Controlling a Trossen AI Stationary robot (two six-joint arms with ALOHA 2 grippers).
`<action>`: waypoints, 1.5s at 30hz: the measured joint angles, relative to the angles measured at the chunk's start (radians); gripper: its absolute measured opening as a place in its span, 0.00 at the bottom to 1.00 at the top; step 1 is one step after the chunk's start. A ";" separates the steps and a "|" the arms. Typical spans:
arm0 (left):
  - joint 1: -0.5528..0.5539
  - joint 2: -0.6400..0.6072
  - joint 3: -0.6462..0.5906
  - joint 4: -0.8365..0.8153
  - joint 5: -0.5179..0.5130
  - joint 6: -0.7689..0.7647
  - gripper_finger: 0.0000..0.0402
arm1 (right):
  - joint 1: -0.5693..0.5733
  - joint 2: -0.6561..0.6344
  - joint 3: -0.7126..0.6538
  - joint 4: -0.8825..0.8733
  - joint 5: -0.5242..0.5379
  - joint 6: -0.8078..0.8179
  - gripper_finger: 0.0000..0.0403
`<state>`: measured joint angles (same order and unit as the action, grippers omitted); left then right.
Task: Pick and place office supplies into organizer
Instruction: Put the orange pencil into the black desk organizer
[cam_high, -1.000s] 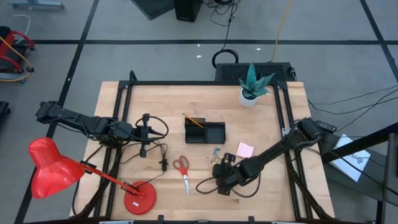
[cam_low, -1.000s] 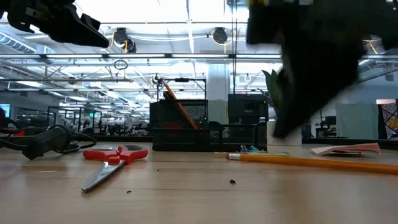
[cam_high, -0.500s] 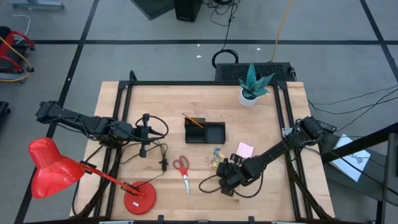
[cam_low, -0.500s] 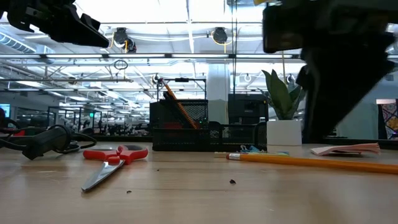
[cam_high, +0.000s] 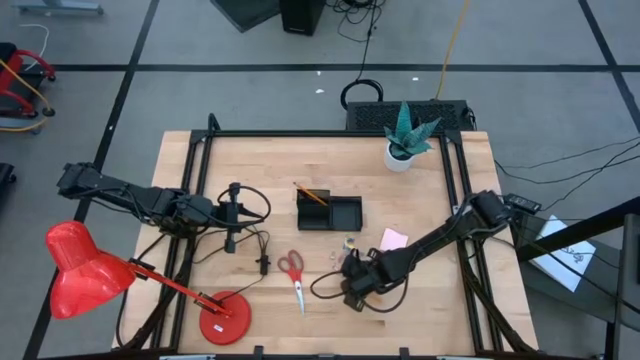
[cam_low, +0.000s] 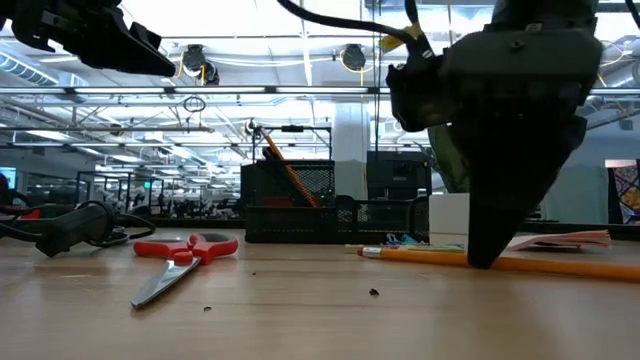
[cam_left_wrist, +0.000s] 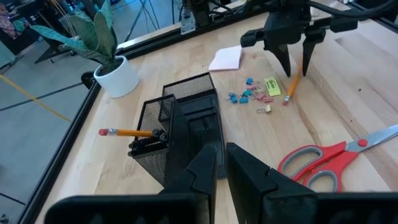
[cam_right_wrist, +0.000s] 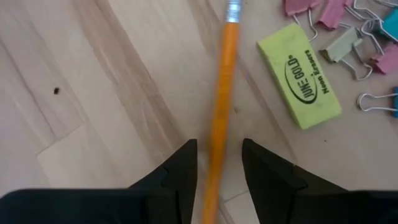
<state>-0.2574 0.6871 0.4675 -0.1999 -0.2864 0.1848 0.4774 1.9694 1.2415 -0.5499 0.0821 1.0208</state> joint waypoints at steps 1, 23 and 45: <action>0.000 0.000 0.000 -0.002 0.000 0.000 0.11 | 0.000 0.002 0.000 -0.009 -0.001 0.009 0.31; 0.000 0.000 0.000 -0.007 0.000 0.001 0.11 | -0.024 0.050 -0.001 -0.085 -0.195 -0.038 0.31; 0.000 0.000 0.000 -0.007 0.000 -0.007 0.11 | -0.037 0.050 -0.006 -0.074 -0.130 -0.078 0.04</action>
<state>-0.2577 0.6868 0.4675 -0.2073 -0.2867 0.1780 0.4407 2.0193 1.2358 -0.6237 -0.0475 0.9428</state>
